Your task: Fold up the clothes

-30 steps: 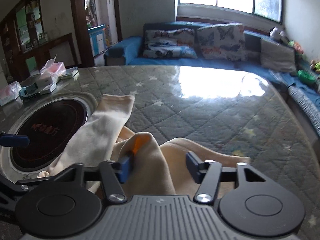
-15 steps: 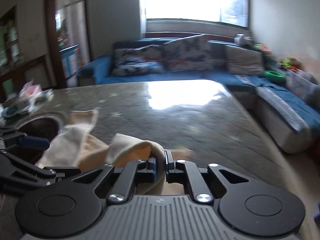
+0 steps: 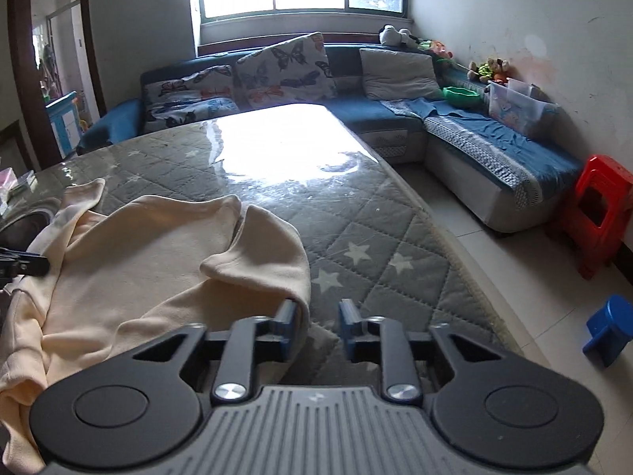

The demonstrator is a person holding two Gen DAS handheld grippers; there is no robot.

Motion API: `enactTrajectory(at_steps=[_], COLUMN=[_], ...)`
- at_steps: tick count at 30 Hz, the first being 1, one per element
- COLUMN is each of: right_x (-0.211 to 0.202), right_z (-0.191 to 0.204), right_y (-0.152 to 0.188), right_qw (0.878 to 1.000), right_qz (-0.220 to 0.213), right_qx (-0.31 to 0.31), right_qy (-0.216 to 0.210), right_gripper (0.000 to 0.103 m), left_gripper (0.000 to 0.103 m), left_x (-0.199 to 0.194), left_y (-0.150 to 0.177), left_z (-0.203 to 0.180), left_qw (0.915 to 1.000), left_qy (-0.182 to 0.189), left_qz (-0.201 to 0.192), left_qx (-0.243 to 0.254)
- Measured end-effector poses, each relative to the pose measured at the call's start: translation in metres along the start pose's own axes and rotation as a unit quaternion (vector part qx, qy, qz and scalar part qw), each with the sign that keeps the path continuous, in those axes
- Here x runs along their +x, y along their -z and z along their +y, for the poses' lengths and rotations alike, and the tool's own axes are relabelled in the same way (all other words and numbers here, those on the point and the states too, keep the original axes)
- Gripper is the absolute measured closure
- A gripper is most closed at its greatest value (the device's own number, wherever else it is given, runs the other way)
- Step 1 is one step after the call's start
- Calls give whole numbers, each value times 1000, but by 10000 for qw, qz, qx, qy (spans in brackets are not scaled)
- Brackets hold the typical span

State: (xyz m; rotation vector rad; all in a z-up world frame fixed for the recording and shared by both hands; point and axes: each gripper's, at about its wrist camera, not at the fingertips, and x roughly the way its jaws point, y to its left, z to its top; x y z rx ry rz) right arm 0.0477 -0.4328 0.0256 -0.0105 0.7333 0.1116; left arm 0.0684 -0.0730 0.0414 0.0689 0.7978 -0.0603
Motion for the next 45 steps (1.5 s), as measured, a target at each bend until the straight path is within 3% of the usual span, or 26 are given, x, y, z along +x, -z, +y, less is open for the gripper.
enactTrajectory(at_steps=[7,12,14,16,17,21,23,24,25,27,28,39,45], right_x=[15,17,18,18,19,18,18,18,17,15,14,-24,-39], right_z=[1,7,9,11,11,13,13,13,13,11,10,-7,-9], right_y=[8,9,8,7,7,7,7,7,7,7,7,18,24], right_qw=[9999,9999,9998,9998,9998,9998,9998,9998,9998,9998,9998,9984,9985], right_qz=[151,126,109,97,95,47,24,9,-7,-43,-66,-345,-314], right_qx=[-73,-96,-147,-175,-173,-193,-195,-199,-202,-208,-211,-274,-364], right_qy=[-39,-42,-40,-45,-54,-41,-37,-30,-17,10,30,345,272], right_gripper=[68,69,71,74,77,88,91,93,93,95,96,99,95], left_gripper=[101,98,88,54,50,49,51,59,79,96,99,100,100], left_x=[-46,-54,-50,-42,-37,-9,7,15,22,30,28,-63,-109], left_y=[28,22,14,5,1,-15,-18,-19,-18,-15,-12,50,87], left_z=[51,52,38,22,13,-12,-19,-22,-23,-18,-14,61,100], left_qw=[9970,9972,9977,9979,9982,9985,9992,9993,9990,9984,9986,9961,9912], left_qy=[-397,-25,144,302,328,462,346,289,281,308,307,-54,-235], left_qz=[-177,-146,-164,-161,-151,6,138,225,327,458,409,68,-33], left_qx=[-633,-739,-647,-551,-488,-294,-165,-96,-74,-99,-118,-878,-1301])
